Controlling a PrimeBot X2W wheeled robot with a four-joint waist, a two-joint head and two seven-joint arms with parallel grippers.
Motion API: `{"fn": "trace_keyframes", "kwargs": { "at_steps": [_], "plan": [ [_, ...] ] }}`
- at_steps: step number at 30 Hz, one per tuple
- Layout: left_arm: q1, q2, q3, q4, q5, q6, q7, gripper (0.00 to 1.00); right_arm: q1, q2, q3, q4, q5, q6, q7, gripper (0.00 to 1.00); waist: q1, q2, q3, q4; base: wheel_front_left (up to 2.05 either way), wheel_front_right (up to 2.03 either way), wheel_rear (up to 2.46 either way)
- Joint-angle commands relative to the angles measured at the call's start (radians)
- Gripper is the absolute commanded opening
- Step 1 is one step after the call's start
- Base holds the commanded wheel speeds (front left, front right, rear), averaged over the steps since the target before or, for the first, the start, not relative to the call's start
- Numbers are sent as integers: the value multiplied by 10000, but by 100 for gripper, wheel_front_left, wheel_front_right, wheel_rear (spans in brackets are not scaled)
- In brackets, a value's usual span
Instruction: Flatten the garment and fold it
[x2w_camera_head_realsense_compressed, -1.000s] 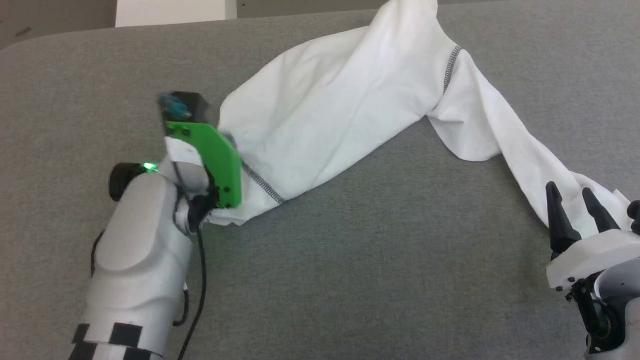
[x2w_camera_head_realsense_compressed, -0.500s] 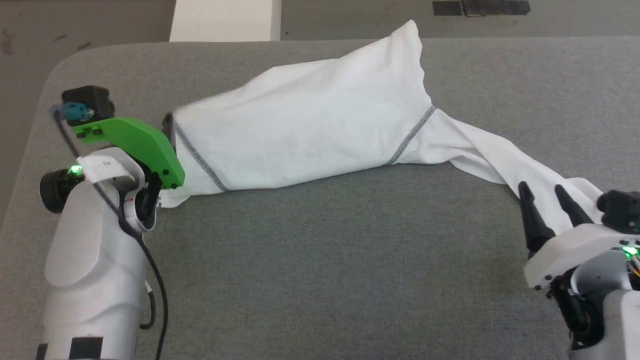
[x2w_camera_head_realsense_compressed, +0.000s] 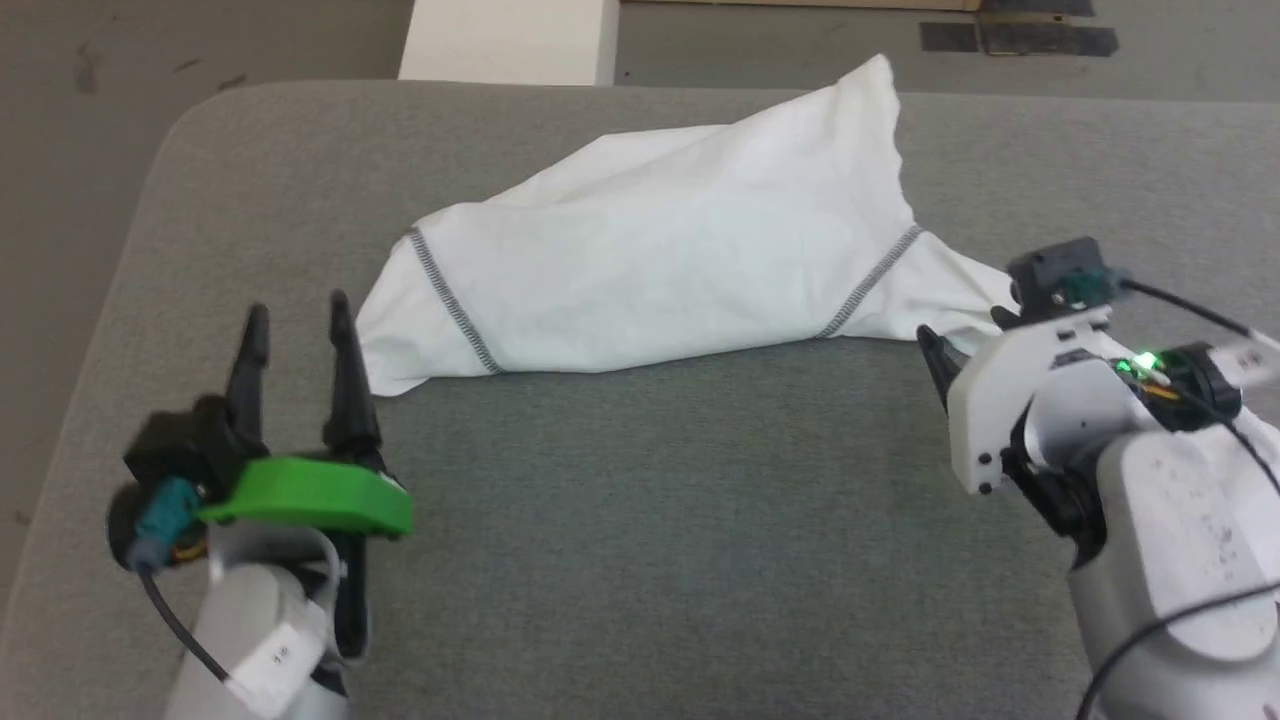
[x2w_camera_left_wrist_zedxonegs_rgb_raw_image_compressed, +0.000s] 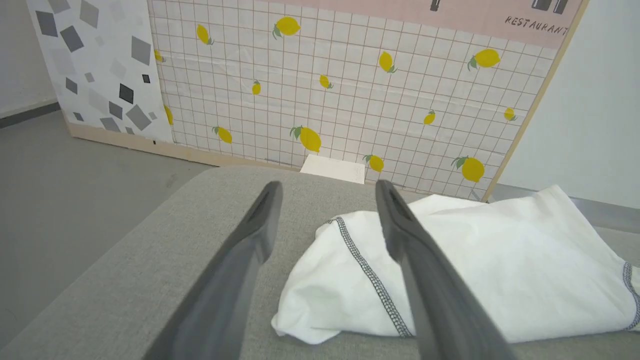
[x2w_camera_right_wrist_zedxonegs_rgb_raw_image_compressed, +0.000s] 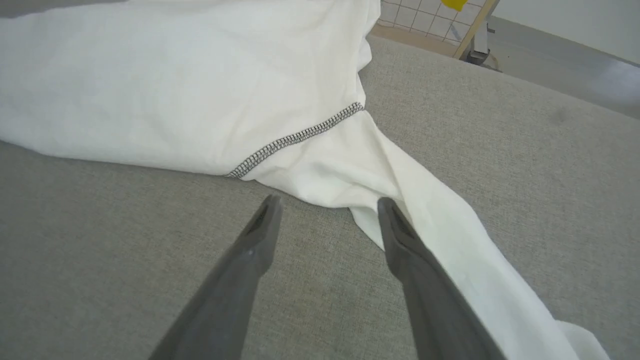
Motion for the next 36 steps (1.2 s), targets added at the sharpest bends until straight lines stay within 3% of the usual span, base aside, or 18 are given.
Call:
{"fn": "trace_keyframes", "kwargs": {
  "at_steps": [1,8,17,18,19,20,24,28,31,36],
  "plan": [
    [236,-76,-64,-91,138,66,-121,100,-374,-206,186,322,-186,-13,308,100,0,0,115,345,0,0,0],
    [720,-501,-408,-190,36,93,-335,100,-1528,-885,1296,2160,-541,-13,1078,100,0,0,345,989,0,0,0],
    [771,-631,-578,136,-236,-8,-326,100,-1970,-905,1735,4082,-891,-13,-38,100,0,0,575,1292,0,0,0],
    [768,-621,-589,152,-245,-20,-321,100,-1989,-858,1725,4237,-855,-13,-132,48,0,0,576,1285,0,0,0],
    [774,-601,-600,171,-252,-27,-299,100,-2019,-804,1699,4384,-787,-13,-267,16,0,0,568,1267,0,0,0],
    [787,-579,-592,178,-259,-18,-287,100,-2044,-790,1747,4528,-715,-13,-304,0,0,0,552,1230,0,0,0],
    [775,-529,-613,223,-288,-16,-229,100,-2142,-852,1555,4481,128,-13,-573,0,0,0,376,1097,0,0,0],
    [871,-514,-612,219,-325,33,-199,100,-1740,-993,1085,3528,1706,-13,-357,0,0,0,85,884,0,0,0],
    [987,-473,-602,192,-368,45,-157,100,-1072,-1447,1056,2112,3058,-13,613,0,0,0,-109,677,0,0,0],
    [1160,-394,-572,127,-450,65,-76,100,782,-2989,408,-896,4421,-13,3213,0,0,0,-379,347,0,0,0]
  ]
}}
